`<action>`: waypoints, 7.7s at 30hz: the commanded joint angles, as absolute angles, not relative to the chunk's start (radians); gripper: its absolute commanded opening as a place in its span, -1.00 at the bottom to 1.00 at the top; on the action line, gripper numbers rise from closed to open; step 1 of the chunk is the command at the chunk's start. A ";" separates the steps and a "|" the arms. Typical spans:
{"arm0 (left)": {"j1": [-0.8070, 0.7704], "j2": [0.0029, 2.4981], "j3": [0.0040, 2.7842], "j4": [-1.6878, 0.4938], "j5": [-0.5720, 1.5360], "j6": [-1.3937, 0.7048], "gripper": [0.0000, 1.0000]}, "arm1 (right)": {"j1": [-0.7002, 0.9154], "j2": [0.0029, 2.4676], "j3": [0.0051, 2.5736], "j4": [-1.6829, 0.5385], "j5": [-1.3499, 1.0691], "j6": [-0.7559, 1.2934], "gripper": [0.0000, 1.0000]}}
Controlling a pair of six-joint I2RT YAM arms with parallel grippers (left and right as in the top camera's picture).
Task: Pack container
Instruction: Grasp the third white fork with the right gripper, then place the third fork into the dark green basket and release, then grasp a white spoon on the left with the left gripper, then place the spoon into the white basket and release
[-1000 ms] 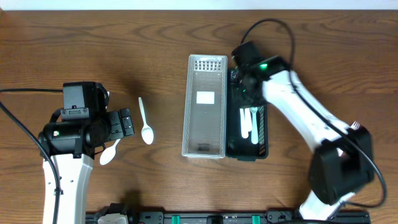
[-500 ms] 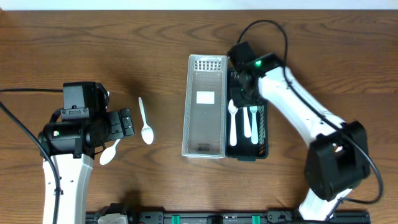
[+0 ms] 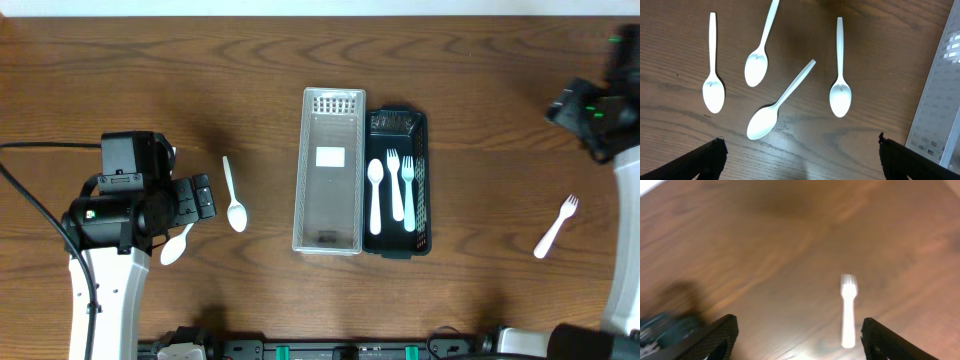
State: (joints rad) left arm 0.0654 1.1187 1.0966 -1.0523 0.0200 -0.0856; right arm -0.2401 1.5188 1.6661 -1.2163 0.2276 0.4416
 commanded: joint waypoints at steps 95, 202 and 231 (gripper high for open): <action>0.065 1.123 1.110 -1.058 0.019 -0.092 1.00 | 0.366 1.654 1.423 -0.968 0.075 0.430 -0.78; -0.093 1.842 1.142 -0.739 0.080 -0.155 -0.89 | -0.058 1.624 1.312 -0.987 0.071 0.252 0.96; -0.629 1.774 1.377 -0.798 0.079 -0.231 -0.88 | -0.058 1.624 1.312 -0.986 0.071 0.252 0.97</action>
